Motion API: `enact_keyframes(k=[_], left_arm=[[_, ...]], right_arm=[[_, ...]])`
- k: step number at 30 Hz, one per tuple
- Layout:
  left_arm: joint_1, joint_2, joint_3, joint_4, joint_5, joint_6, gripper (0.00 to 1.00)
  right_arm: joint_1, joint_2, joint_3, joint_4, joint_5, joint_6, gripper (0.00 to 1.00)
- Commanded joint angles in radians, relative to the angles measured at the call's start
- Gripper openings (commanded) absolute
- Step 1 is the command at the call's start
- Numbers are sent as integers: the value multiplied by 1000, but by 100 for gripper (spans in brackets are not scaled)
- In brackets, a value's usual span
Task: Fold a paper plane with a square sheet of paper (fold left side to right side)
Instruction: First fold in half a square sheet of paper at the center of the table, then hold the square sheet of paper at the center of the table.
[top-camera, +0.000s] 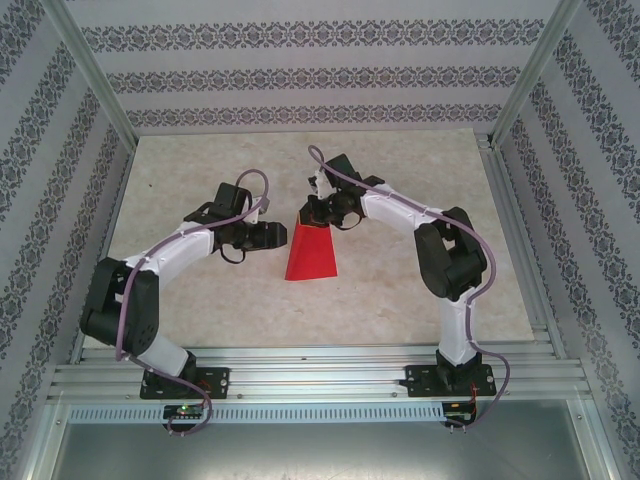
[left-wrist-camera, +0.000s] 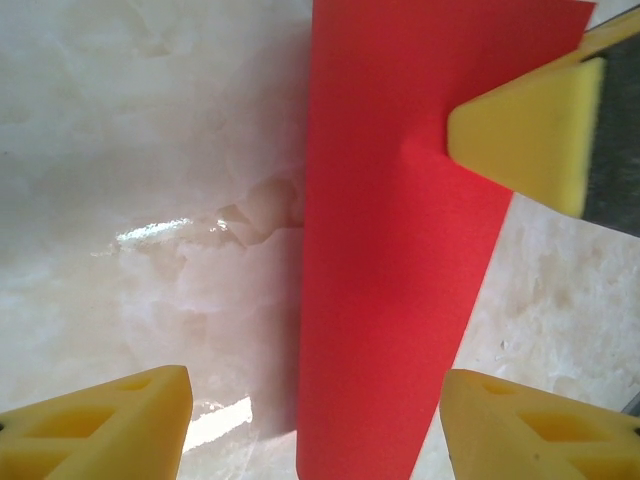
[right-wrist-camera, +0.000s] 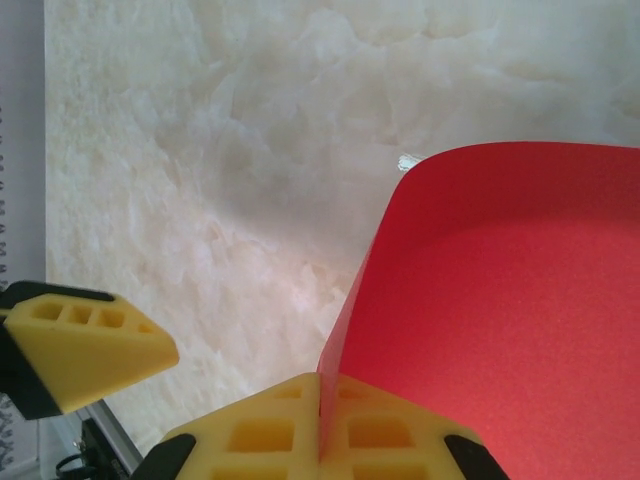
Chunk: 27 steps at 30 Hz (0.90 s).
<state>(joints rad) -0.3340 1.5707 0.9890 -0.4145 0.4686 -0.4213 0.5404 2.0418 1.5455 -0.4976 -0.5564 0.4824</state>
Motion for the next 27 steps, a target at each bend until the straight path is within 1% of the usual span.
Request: enact_keyframes(k=[1, 8, 19, 23, 27], left_arm=[[9, 37, 36, 64, 30, -38, 68], [1, 102, 35, 121, 48, -76, 68], [-55, 220, 129, 125, 50, -103, 68], [-88, 267, 181, 103, 34, -95, 68], [-110, 305, 216, 86, 15, -92, 68]], right_arm=[[-21, 35, 37, -35, -34, -94, 6], [-67, 82, 55, -49, -59, -149, 6], [-118, 131, 73, -75, -80, -197, 7], [-136, 127, 46, -70, -84, -200, 8], [-153, 103, -9, -25, -113, -181, 9]])
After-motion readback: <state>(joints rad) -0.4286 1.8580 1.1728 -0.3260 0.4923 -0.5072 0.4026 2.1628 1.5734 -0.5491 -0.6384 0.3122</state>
